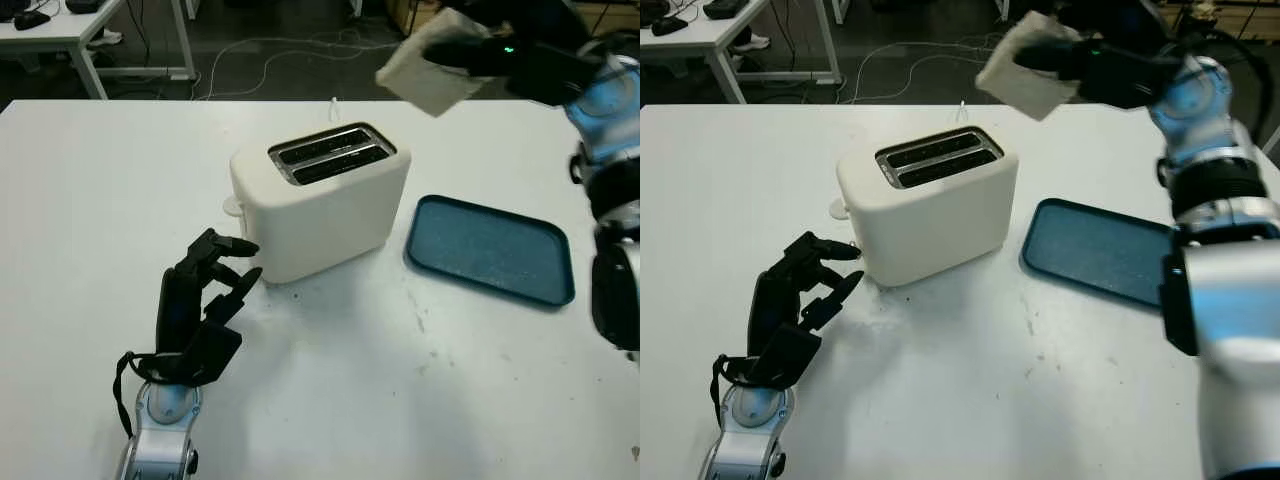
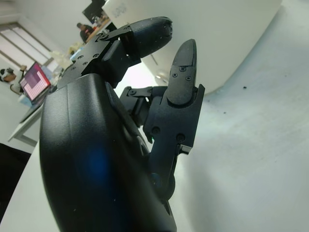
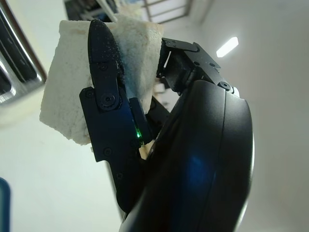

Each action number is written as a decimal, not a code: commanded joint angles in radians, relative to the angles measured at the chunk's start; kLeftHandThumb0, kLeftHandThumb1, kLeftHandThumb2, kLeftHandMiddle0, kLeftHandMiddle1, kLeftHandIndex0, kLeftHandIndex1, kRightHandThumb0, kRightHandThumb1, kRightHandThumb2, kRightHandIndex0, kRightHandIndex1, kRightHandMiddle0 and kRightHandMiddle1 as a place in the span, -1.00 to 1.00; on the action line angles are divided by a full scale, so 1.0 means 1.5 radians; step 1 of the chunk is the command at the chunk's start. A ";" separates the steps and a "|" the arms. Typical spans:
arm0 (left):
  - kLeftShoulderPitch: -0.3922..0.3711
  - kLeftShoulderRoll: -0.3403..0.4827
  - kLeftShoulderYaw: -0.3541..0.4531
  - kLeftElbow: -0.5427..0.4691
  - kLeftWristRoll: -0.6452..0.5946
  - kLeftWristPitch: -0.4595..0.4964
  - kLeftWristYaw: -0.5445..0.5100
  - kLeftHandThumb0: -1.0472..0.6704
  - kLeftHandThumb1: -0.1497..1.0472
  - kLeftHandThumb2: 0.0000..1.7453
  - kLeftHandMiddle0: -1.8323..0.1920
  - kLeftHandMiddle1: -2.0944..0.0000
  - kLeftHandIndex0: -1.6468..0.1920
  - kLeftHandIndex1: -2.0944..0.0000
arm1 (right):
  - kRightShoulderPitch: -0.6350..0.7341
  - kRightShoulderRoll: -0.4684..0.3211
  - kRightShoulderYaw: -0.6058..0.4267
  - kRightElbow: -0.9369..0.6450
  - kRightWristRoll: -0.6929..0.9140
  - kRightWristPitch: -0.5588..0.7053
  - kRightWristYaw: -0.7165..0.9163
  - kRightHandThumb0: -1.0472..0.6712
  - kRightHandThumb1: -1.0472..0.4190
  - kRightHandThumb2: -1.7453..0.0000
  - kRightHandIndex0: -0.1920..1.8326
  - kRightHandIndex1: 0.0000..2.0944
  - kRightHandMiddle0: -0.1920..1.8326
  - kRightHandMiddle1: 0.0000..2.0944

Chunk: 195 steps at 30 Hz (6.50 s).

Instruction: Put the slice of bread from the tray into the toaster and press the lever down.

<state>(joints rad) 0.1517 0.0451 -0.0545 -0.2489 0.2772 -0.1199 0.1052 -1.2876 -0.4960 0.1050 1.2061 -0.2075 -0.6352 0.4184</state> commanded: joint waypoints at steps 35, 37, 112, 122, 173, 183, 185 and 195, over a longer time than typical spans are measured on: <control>0.002 -0.007 -0.003 0.001 0.000 0.000 0.008 -0.05 0.79 -0.74 0.24 -0.50 0.24 -0.09 | -0.019 0.093 0.078 0.010 -0.079 0.033 0.055 -0.49 -0.83 0.74 0.27 0.67 0.07 0.67; 0.003 -0.006 -0.003 0.002 0.001 -0.002 0.008 -0.05 0.79 -0.74 0.24 -0.50 0.24 -0.09 | -0.016 0.095 0.078 0.007 -0.079 0.033 0.057 -0.48 -0.83 0.75 0.27 0.67 0.07 0.67; 0.009 -0.023 -0.019 0.013 0.006 0.002 0.018 -0.02 0.79 -0.72 0.24 -0.50 0.25 -0.07 | -0.069 0.068 0.045 -0.010 -0.029 0.115 0.250 -0.48 -0.83 0.79 0.31 0.67 0.12 0.67; 0.010 -0.019 -0.021 0.020 0.010 -0.006 0.025 -0.04 0.79 -0.73 0.24 -0.48 0.25 -0.06 | -0.048 0.099 0.065 0.014 -0.033 0.139 0.267 -0.48 -0.83 0.84 0.28 0.67 0.11 0.67; 0.009 -0.019 -0.026 0.023 0.009 -0.005 0.028 -0.03 0.79 -0.72 0.24 -0.49 0.25 -0.07 | -0.053 0.053 0.133 -0.036 -0.116 0.091 0.232 -0.92 -0.60 1.00 -0.67 -0.19 -0.19 -1.00; 0.009 -0.022 -0.026 0.024 0.003 -0.003 0.027 -0.05 0.79 -0.72 0.24 -0.49 0.25 -0.07 | -0.052 0.049 0.136 -0.035 -0.116 0.092 0.228 -0.92 -0.62 1.00 -0.63 -0.37 -0.21 -1.00; 0.009 -0.021 -0.026 0.024 0.011 -0.005 0.032 -0.03 0.79 -0.73 0.24 -0.49 0.25 -0.07 | -0.049 0.045 0.130 -0.038 -0.110 0.086 0.221 -0.88 -0.62 1.00 -0.64 -0.39 -0.21 -1.00; -0.009 0.037 0.042 -0.042 0.038 0.000 0.034 -0.05 0.79 -0.77 0.21 -0.49 0.22 -0.05 | 0.171 0.010 -0.048 -0.160 0.035 -0.088 0.013 -0.48 -0.70 0.98 -0.40 -0.57 -0.18 -0.98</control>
<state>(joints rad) 0.1531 0.0875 -0.0050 -0.2782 0.3208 -0.1196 0.1579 -1.1053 -0.4702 0.0610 0.9938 -0.1814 -0.7190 0.4737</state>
